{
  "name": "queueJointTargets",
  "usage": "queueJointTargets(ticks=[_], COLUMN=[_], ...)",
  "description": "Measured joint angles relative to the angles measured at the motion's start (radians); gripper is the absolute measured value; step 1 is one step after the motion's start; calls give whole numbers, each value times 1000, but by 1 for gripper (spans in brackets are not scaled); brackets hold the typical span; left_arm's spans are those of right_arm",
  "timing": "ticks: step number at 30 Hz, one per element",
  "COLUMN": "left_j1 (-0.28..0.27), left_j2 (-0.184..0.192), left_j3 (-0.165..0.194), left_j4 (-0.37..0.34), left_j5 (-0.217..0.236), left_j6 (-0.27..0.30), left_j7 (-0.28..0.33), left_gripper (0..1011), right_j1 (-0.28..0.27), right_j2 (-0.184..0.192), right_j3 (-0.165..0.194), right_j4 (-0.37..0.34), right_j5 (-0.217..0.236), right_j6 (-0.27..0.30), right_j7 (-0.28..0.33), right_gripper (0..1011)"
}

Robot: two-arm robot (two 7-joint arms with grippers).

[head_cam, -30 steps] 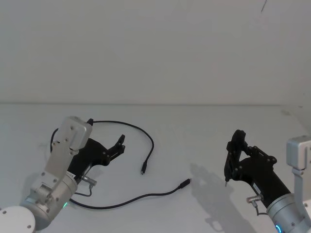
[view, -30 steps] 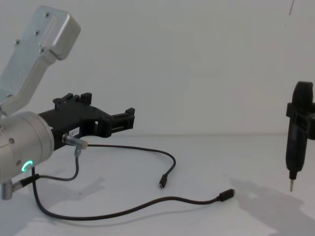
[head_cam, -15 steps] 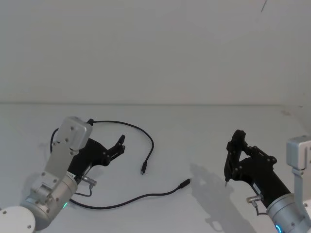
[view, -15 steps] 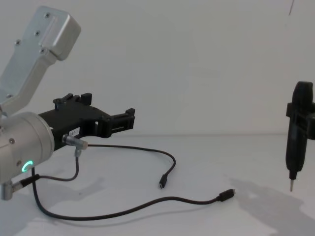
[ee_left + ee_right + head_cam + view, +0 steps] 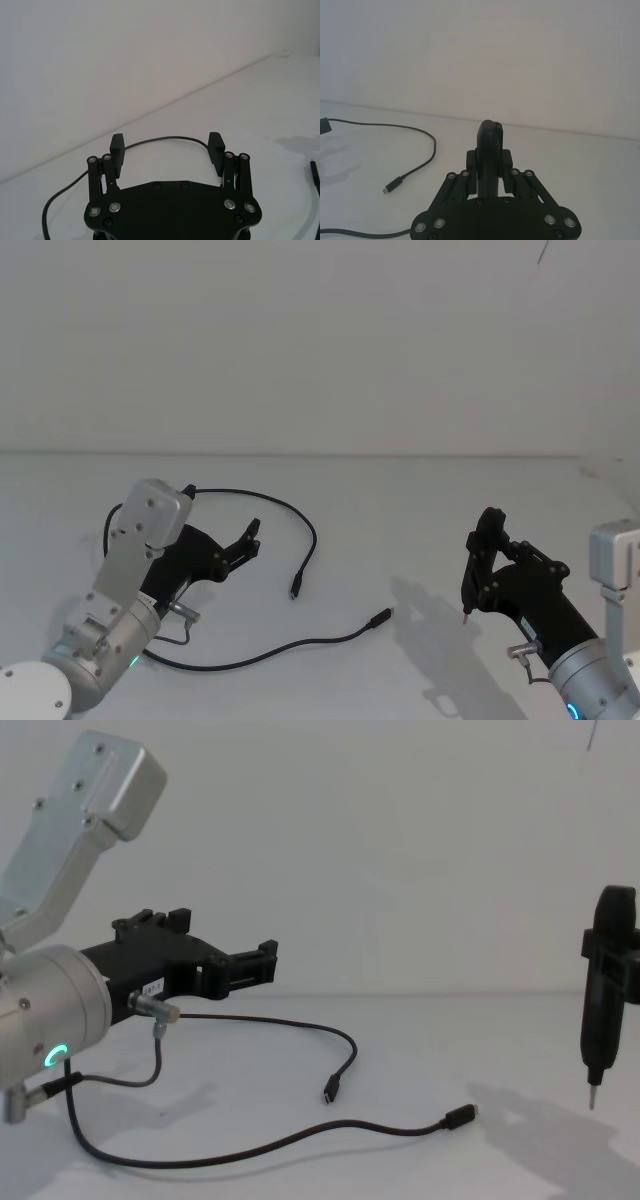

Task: Pick up the data cable with the one hand.

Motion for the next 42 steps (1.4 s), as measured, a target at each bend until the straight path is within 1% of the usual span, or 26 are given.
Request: queueJointTargets(ticks=[8, 11, 12, 14, 15, 17, 18, 23, 24, 27, 28, 31, 34, 35, 37, 39, 40, 42], left_j1=[-14, -21, -24, -27, -31, -35, -40, -55, -63, -74, -84, -98, -129, -129, -160, -175, -189, -202], left_j2=[25, 42, 51, 61, 70, 82, 94, 128, 141, 157, 170, 184, 206, 206, 216, 219, 220, 221], left_j3=[4, 5, 6, 6, 7, 7, 8, 11, 14, 19, 23, 31, 49, 49, 70, 81, 92, 102], left_j4=[-11, -20, -25, -30, -36, -42, -49, -65, -71, -76, -79, -82, -83, -83, -77, -72, -67, -62], left_j5=[-20, -34, -42, -49, -57, -66, -76, -104, -114, -129, -138, -152, -169, -169, -179, -181, -184, -185], left_j6=[22, 39, 50, 61, 73, 85, 101, 150, 166, 196, 214, 246, 295, 295, 341, 359, 380, 396], left_j7=[-68, -108, -130, -151, -173, -195, -222, -300, -325, -362, -391, -432, -492, -492, -541, -561, -582, -597], left_gripper=[1001, 1001, 1001, 1001, 1001, 1001, 1001, 1001, 1001, 1001, 1001, 1001, 1001, 1001, 1001, 1001, 1001, 1001], right_j1=[0, 0, 0, 0, 0, 0, 0, 0, 0, 0, 0, 0, 0, 0, 0, 0, 0, 0], right_j2=[0, 0, 0, 0, 0, 0, 0, 0, 0, 0, 0, 0, 0, 0, 0, 0, 0, 0], right_j3=[0, 0, 0, 0, 0, 0, 0, 0, 0, 0, 0, 0, 0, 0, 0, 0, 0, 0], right_j4=[0, 0, 0, 0, 0, 0, 0, 0, 0, 0, 0, 0, 0, 0, 0, 0, 0, 0], right_j5=[0, 0, 0, 0, 0, 0, 0, 0, 0, 0, 0, 0, 0, 0, 0, 0, 0, 0], right_j6=[0, 0, 0, 0, 0, 0, 0, 0, 0, 0, 0, 0, 0, 0, 0, 0, 0, 0], right_j7=[0, 0, 0, 0, 0, 0, 0, 0, 0, 0, 0, 0, 0, 0, 0, 0, 0, 0], right_gripper=[279, 279, 279, 279, 279, 279, 279, 279, 279, 279, 279, 279, 279, 279, 279, 279, 279, 279])
